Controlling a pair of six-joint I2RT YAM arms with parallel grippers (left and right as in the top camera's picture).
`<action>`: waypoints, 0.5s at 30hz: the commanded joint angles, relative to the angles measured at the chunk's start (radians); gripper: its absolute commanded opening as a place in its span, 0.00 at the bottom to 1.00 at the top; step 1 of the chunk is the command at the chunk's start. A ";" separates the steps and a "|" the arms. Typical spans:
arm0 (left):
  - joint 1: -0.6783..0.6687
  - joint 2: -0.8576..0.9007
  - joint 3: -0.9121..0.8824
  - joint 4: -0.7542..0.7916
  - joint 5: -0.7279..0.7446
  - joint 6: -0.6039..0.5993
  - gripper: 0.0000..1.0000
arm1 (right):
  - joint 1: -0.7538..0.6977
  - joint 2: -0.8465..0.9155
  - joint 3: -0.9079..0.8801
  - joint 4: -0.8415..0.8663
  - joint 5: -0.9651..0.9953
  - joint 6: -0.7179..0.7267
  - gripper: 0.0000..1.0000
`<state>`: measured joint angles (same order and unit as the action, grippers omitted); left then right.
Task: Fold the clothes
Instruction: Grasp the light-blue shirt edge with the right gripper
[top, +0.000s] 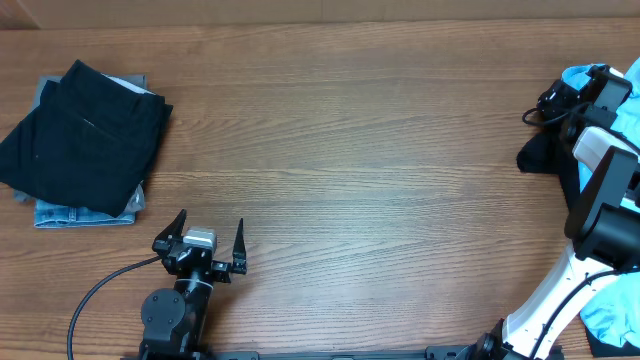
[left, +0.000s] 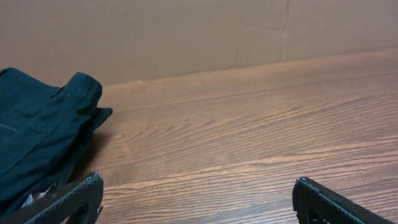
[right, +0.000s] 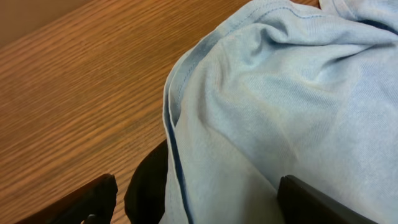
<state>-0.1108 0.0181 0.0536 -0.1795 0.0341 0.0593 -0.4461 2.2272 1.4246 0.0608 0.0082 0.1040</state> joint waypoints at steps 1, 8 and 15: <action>-0.004 0.004 -0.002 -0.003 0.011 0.016 1.00 | -0.007 0.008 0.014 0.013 0.016 0.000 0.82; -0.004 0.004 -0.002 -0.003 0.011 0.016 1.00 | -0.013 0.008 0.014 0.013 0.017 0.000 0.75; -0.004 0.004 -0.002 -0.003 0.011 0.015 1.00 | -0.021 0.008 0.014 0.000 0.017 0.000 0.51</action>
<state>-0.1108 0.0181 0.0536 -0.1795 0.0341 0.0593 -0.4587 2.2284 1.4246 0.0624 0.0162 0.1020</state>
